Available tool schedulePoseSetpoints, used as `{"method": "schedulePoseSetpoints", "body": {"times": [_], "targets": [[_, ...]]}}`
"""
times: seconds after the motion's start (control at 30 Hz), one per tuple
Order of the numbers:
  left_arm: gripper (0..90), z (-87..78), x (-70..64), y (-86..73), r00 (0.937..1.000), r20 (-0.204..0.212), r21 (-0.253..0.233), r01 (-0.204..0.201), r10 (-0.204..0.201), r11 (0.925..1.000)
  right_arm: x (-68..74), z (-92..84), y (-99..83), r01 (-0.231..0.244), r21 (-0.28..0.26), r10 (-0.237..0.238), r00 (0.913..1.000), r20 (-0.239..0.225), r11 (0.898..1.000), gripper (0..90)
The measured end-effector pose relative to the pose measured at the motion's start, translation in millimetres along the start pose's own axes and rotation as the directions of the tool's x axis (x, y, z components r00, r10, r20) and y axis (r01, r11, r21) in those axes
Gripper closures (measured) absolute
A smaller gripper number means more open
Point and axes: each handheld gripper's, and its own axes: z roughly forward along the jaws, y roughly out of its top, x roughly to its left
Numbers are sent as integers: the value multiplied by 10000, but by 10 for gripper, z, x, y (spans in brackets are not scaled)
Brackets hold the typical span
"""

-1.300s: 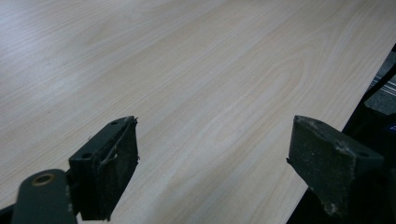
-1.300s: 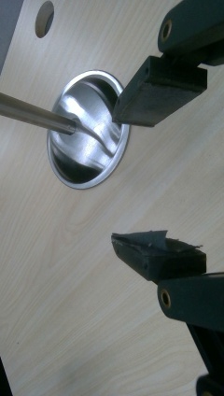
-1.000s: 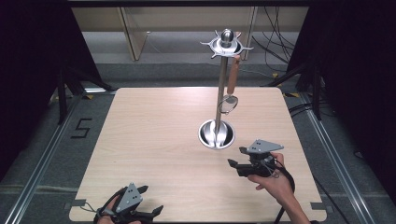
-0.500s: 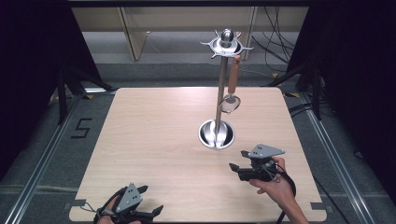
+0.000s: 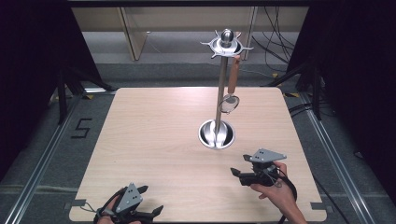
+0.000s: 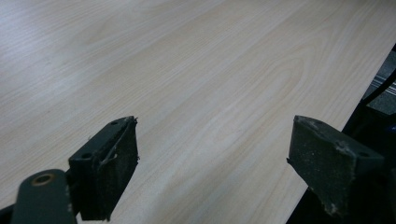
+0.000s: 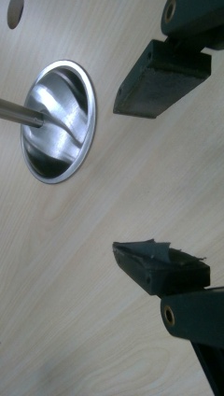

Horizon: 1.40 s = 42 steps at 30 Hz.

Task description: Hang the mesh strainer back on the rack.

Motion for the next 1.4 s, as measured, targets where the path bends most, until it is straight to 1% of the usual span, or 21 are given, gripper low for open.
{"method": "schedulePoseSetpoints", "body": {"times": [0.07,0.13,0.2,0.37,0.43,0.47,0.5,0.57,0.63,0.8,0.83,0.97,1.0,1.03,1.07,1.1,1.13,1.3,1.33,1.37,1.4], "targets": [[153,10,7,1,10000,-10,-153,-79,79,9999,0,-7,-21,-64,3,64,9999,82,10000,260],[153,2,2,2,10000,-4,-13,-67,67,10000,27,-23,-48,-550,146,548,9984,148,9984,231],[153,6,-10,0,10000,19,-78,92,-92,9999,10,-27,-76,-521,30,520,9982,312,9986,227],[153,5,-8,1,10000,52,-16,12,-12,10000,25,-37,-147,-426,148,423,9989,186,9990,228],[153,6,-7,2,10000,49,-26,-11,11,10000,43,-47,-165,-540,73,539,9984,196,9985,228],[152,5,-7,2,10000,50,-12,-13,13,10000,83,-71,-171,-862,233,858,9962,156,9960,228],[153,5,-8,0,10000,55,-11,26,-26,10000,63,-71,-177,-594,166,592,9981,158,9981,228],[153,9,-12,-1,9999,64,-54,111,-110,9999,67,-81,-194,-456,75,455,9988,154,9989,228],[153,6,-6,1,10000,42,-16,-7,7,10000,100,-88,-213,-772,100,771,9970,50,9970,230],[153,7,-9,0,10000,46,-10,51,-51,10000,105,-131,-258,-590,130,589,9982,125,9982,230],[153,6,-7,0,10000,33,15,14,-14,10000,133,-138,-269,-863,132,861,9962,105,9962,230],[152,6,-6,0,10000,14,41,3,-3,10000,151,-168,-299,-846,184,847,9964,-43,9962,230],[153,6,-6,0,10000,14,38,11,-11,10000,145,-172,-306,-708,112,707,9975,94,9974,230],[153,11,-28,-6,9993,46,-20,374,-374,9993,144,-179,-315,-611,157,610,9981,73,9980,230],[153,10,-27,-6,9993,37,-12,370,-370,9993,146,-174,-324,-551,91,550,9984,92,9984,230],[152,10,-31,-7,9992,53,-33,398,-398,9992,168,-181,-334,-767,184,765,9970,83,9969,230],[153,7,-7,0,10000,38,-16,32,-32,10000,168,-185,-340,-754,190,754,9972,17,9970,231],[152,8,-14,-2,9999,63,-56,142,-141,9999,171,-211,-369,-645,82,646,9979,-49,9979,231],[152,8,-15,-2,9999,63,-57,151,-150,9999,197,-221,-375,-886,164,887,9961,-36,9959,231],[152,6,-6,1,10000,33,-40,45,-44,10000,180,-223,-380,-623,195,624,9980,-56,9979,231],[152,5,0,2,10000,13,-45,-36,36,10000,186,-222,-392,-720,112,721,9974,-84,9973,231]]}}
